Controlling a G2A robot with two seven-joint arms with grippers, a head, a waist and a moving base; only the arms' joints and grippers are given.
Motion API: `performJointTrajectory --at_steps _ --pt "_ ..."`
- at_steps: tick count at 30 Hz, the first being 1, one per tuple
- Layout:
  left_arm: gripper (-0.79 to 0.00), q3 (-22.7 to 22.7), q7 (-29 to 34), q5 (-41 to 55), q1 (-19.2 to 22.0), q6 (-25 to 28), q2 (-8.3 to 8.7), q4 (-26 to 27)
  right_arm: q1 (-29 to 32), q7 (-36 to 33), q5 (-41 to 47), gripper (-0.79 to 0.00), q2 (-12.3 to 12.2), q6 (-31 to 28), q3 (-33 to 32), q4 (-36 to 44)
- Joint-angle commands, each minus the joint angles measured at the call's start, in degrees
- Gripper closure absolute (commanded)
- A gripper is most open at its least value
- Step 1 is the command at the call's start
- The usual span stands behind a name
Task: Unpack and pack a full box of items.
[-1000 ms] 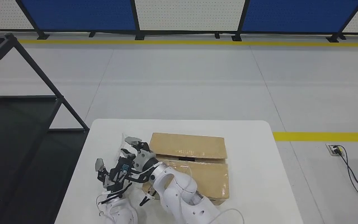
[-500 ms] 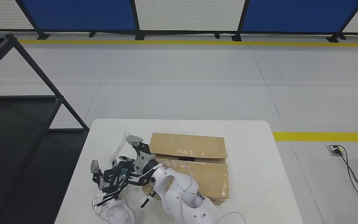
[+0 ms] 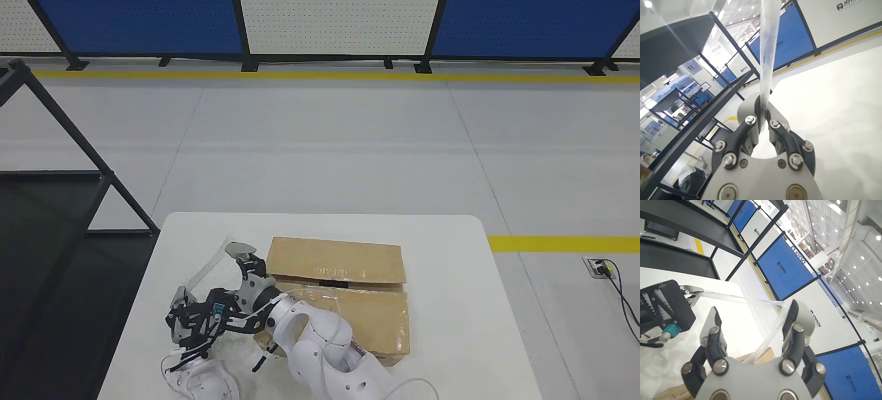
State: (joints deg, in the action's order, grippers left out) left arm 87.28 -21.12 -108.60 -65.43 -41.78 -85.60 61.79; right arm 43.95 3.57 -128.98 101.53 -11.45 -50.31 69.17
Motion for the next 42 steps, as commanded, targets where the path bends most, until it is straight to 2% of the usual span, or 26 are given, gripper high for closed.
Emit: performJointTrajectory --at_steps 1,28,29,30,31,32,33,42 --pt "0.0 0.3 -0.2 0.7 -0.4 0.1 0.02 0.4 -0.1 -0.3 -0.2 -0.785 0.0 -0.3 0.1 -0.2" --pt "0.0 2.8 1.5 3.9 -2.6 -0.9 0.09 3.2 1.8 -1.6 -1.9 -0.785 -0.6 0.2 -0.1 1.9" --pt "-0.018 2.9 1.7 4.2 -2.7 -0.9 0.09 3.2 1.9 -1.5 -1.8 -0.785 -0.7 0.2 -0.2 1.9" --pt "-0.234 3.0 2.0 4.4 -2.7 -0.8 0.09 3.2 1.9 -1.4 -1.8 -0.785 -0.7 0.2 -0.3 1.9" --pt "-0.366 3.1 2.2 4.4 -2.7 -0.7 0.1 3.2 2.0 -1.3 -1.8 -0.785 -0.7 0.2 -0.3 2.0" --pt "-0.625 3.2 2.5 4.5 -2.7 -0.7 0.11 3.2 2.0 -1.3 -1.7 -0.785 -0.8 0.2 -0.4 2.0" --pt "-0.785 3.3 2.9 4.7 -2.7 -0.6 0.11 3.1 2.1 -1.3 -1.7 -0.785 -0.8 0.2 -0.4 2.0" --pt "-0.785 3.6 4.0 5.0 -2.6 -0.5 0.07 4.0 2.6 -1.1 -1.9 -0.785 -1.0 0.2 -0.6 2.8"
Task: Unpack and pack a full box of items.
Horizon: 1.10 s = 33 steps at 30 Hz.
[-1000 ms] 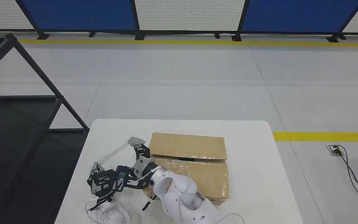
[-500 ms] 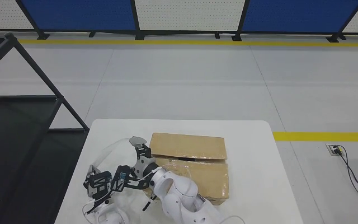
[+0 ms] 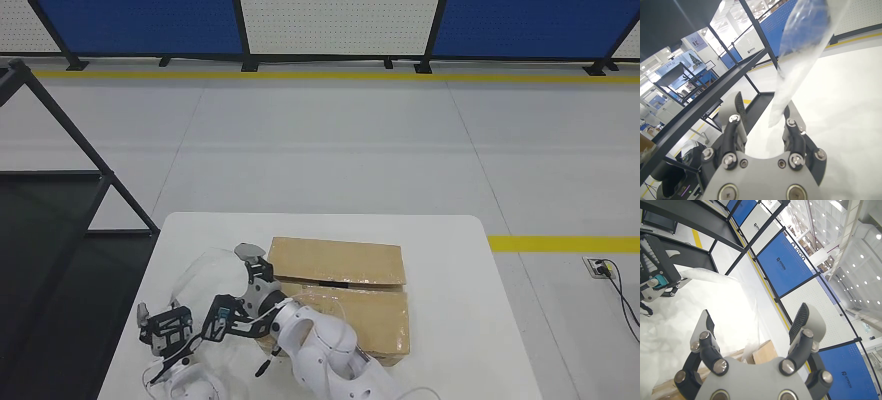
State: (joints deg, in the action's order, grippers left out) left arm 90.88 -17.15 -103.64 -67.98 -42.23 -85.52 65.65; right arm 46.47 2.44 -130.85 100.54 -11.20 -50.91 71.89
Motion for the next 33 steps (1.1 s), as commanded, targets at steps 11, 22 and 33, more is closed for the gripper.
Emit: performJointTrajectory --at_steps 11,22,33 --pt "-0.785 0.9 0.8 2.6 -2.1 -1.0 -0.21 3.7 0.1 0.3 0.0 -0.785 -0.2 -0.2 -0.1 0.3" --pt "-0.785 1.6 2.1 2.8 -6.1 -1.7 -0.34 8.5 -1.0 0.5 0.5 -0.785 0.0 -0.4 0.6 -0.8" --pt "-0.785 1.8 6.8 -6.7 -14.4 1.5 0.17 14.7 -2.2 0.7 0.7 -0.785 0.2 -0.9 1.2 -2.0"
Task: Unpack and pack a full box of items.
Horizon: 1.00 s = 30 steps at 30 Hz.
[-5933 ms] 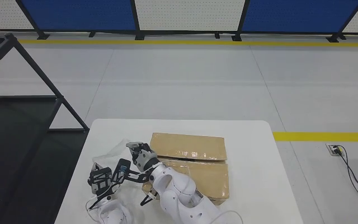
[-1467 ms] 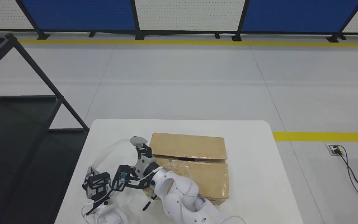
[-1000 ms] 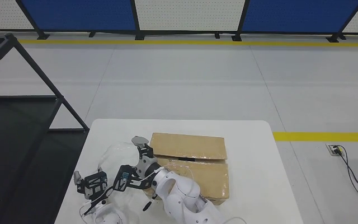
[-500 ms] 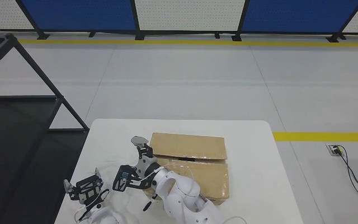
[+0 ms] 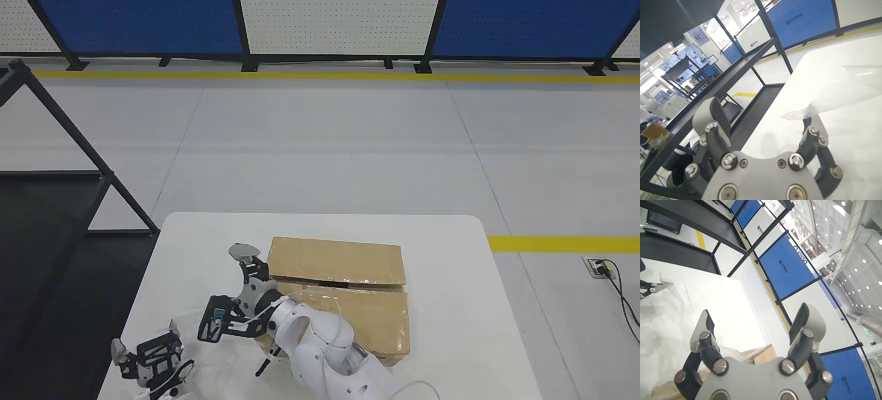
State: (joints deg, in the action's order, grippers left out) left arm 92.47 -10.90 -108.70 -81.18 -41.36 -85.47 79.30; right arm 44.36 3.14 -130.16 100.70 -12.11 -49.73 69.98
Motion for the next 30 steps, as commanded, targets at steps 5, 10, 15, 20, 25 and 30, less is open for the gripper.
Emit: performJointTrajectory --at_steps 5,10,15,20,25,30 --pt "-0.785 2.1 3.2 -5.8 -6.6 4.5 0.64 7.6 -0.6 0.0 0.2 -0.785 0.1 -0.2 0.2 -0.7" --pt "-0.785 5.9 4.3 -8.5 -12.5 9.3 1.31 16.4 -0.7 0.1 0.1 -0.785 0.1 -0.2 0.5 -0.7" --pt "-0.785 11.4 7.1 -12.9 -16.3 16.6 2.23 22.7 -0.4 0.2 -0.3 -0.785 0.1 -0.1 0.7 0.1" --pt "-0.785 12.1 7.6 -13.2 -16.4 17.2 2.32 23.2 0.8 0.4 -0.8 -0.785 -0.3 0.2 0.0 1.8" --pt "-0.785 12.1 7.6 -13.2 -16.4 17.2 2.32 23.2 2.8 2.0 -3.1 -0.785 -1.2 -0.6 -0.9 4.4" --pt "-0.785 12.7 10.4 -12.8 -15.9 19.4 2.4 23.8 3.3 6.0 -8.9 -0.785 -2.3 -6.0 0.2 6.3"
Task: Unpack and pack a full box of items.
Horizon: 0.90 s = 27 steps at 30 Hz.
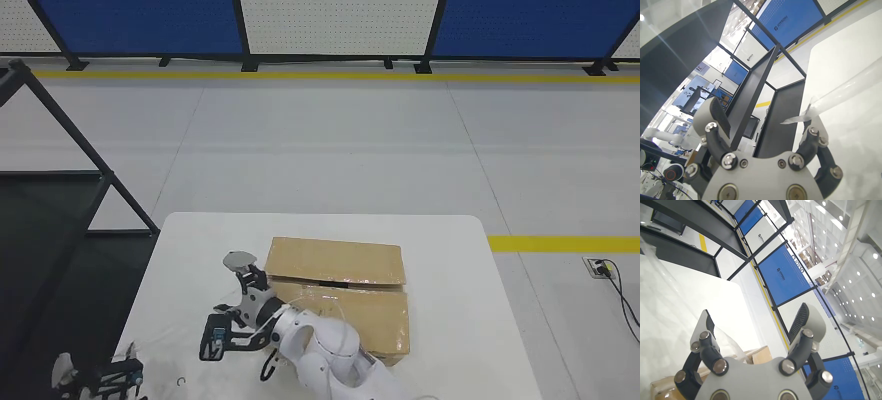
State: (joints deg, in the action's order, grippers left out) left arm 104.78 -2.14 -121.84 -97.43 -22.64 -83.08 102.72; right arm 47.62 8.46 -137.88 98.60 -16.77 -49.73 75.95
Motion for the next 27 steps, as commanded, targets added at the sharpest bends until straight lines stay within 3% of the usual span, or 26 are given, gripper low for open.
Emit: performJointTrajectory --at_steps 1,7,13,23,27 --pt "-0.785 0.6 3.3 1.3 0.7 1.9 0.01 0.6 0.1 1.2 -2.4 -0.785 -0.4 -2.6 0.7 0.6" --pt "-0.785 3.9 10.5 6.0 1.2 9.5 0.35 3.6 0.3 1.4 -5.3 -0.785 -0.7 -7.2 3.6 2.4" --pt "-0.785 5.4 14.9 8.8 0.8 16.0 0.63 7.0 0.2 -0.6 -6.2 -0.785 -0.6 -6.9 3.7 2.8" --pt "-0.785 4.1 15.0 7.3 1.1 16.9 0.76 6.9 -0.7 -0.6 -7.6 -0.785 -0.2 -8.5 7.1 -0.1" --pt "-0.785 4.1 15.6 7.5 1.3 17.1 0.81 7.0 -1.4 -3.4 -9.7 -0.785 0.4 -5.1 9.2 -1.4"
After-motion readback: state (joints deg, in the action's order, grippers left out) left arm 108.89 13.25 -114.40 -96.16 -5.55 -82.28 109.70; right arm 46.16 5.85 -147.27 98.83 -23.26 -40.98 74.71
